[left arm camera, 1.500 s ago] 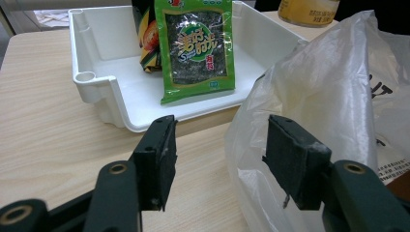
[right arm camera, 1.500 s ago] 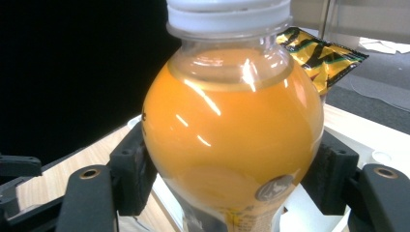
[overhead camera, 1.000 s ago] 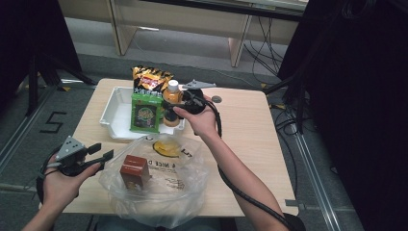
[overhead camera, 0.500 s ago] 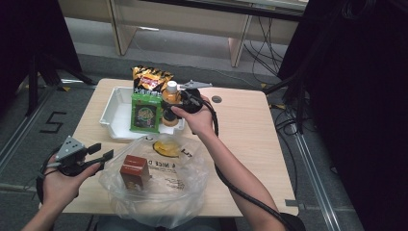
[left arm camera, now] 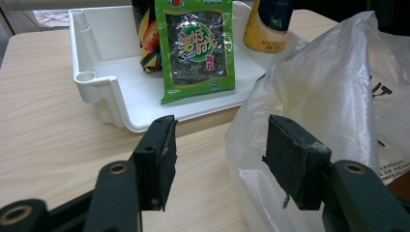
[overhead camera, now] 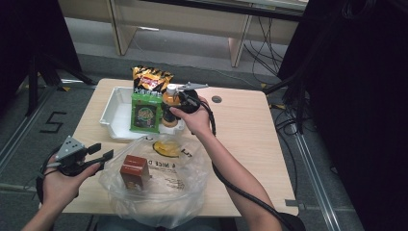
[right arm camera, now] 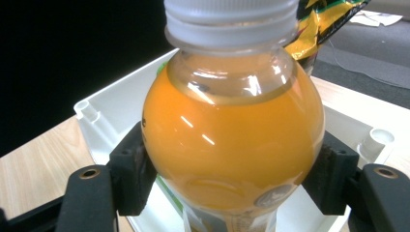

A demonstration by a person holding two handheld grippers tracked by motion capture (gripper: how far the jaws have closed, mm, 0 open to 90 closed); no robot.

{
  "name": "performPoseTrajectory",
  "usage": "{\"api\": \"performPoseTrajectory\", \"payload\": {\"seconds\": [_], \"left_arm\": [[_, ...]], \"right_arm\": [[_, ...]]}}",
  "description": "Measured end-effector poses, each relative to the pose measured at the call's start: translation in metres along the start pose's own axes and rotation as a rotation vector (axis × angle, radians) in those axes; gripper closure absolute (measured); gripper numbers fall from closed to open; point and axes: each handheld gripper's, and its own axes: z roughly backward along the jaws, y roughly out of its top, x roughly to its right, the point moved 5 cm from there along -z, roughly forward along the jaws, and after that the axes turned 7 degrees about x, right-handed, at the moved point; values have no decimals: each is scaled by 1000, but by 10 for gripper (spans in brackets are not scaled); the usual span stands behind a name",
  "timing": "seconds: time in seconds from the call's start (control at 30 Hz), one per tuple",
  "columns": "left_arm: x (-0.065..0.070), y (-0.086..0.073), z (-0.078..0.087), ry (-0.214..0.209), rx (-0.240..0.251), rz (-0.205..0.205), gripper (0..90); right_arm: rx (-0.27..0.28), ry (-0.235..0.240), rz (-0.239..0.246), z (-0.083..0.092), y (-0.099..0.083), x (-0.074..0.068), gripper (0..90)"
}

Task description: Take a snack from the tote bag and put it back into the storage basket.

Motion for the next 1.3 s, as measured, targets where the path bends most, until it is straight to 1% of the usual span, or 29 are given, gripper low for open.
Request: {"api": "performPoseTrajectory", "payload": {"seconds": [0.03, 0.07, 0.1, 0.13, 0.17, 0.2, 0.3, 0.33, 0.4, 0.43, 0.47, 0.53, 0.57, 0.63, 0.67, 0.7, 0.77, 0.8, 0.83, 0.87, 0.97, 1.0, 1.03, 1.1, 1.13, 1.17, 1.2, 1.23, 1.3], "left_arm": [[0, 0, 0, 0, -2, 0, 442], [0, 0, 0, 3, -3, -1, 442], [0, 0, 0, -3, -1, -1, 442], [0, 0, 0, -3, -1, -1, 442], [0, 0, 0, -3, -1, -1, 442], [0, 0, 0, -2, -1, -1, 442], [0, 0, 0, -1, 0, -1, 441], [0, 0, 0, -1, 0, -1, 442], [0, 0, 0, -2, 0, 0, 441], [0, 0, 0, -2, 0, -1, 441], [0, 0, 0, -2, -1, -1, 442], [0, 0, 0, -2, -1, -1, 441], [0, 0, 0, -4, -2, -1, 442], [1, 0, 0, -4, -1, -1, 442], [1, 0, -1, -8, 2, 0, 441], [1, 0, -1, -9, 2, 1, 442], [1, 0, 0, -5, 0, -1, 442], [1, 0, -1, -5, 0, -1, 441], [1, 0, -1, -9, 1, 0, 442], [1, -1, -1, -8, 1, 1, 442], [1, -1, -1, -6, 0, 0, 442], [1, -1, -1, -10, 2, 2, 442], [1, 0, -1, -6, 0, 0, 441], [1, 0, -1, -6, 1, -1, 442], [1, 0, -1, -8, 2, 0, 441], [1, 0, -1, -7, 2, 0, 442], [1, -1, -1, -9, 1, 1, 441], [1, -1, -1, -8, 1, 0, 442], [1, -1, -1, -5, -2, -1, 442]], "right_arm": [[-10, -3, 15, 0, -1, 2, 322], [-18, -4, 2, -1, -2, 0, 322], [-20, -11, 13, -2, -2, 2, 322], [-10, -9, -3, -3, -3, 0, 322], [-10, -9, -3, -3, -3, 0, 322], [-29, -8, 4, -4, -4, 1, 322], [-20, -9, 23, -7, -6, 3, 322], [-32, -15, 12, -7, -6, 2, 322], [-38, -14, 13, -7, -7, 3, 322], [-25, -12, 23, -9, -8, 3, 322], [-37, -6, 12, -9, -9, 2, 322], [-46, -17, 15, -8, -9, 3, 322], [-44, -17, 28, -9, -10, 4, 322], [-50, -21, 24, -10, -12, 5, 322], [-40, -23, 14, -12, -13, 5, 322], [-60, -19, 22, -11, -14, 6, 322], [-62, -21, 26, -11, -15, 6, 322], [-42, -24, 29, -14, -16, 6, 322], [-48, -22, 17, -14, -16, 5, 322], [-68, -18, 17, -13, -16, 5, 322], [-67, -24, 33, -14, -17, 6, 322], [-59, -25, 16, -16, -18, 4, 322], [-79, -25, 16, -15, -19, 4, 322], [-78, -26, 41, -15, -19, 6, 322], [-79, -26, 32, -15, -19, 5, 322], [-67, -30, 32, -17, -20, 5, 321], [-74, -29, 43, -17, -20, 6, 321], [-86, -27, 41, -16, -21, 6, 322], [-88, -28, 45, -16, -22, 6, 321]]}}
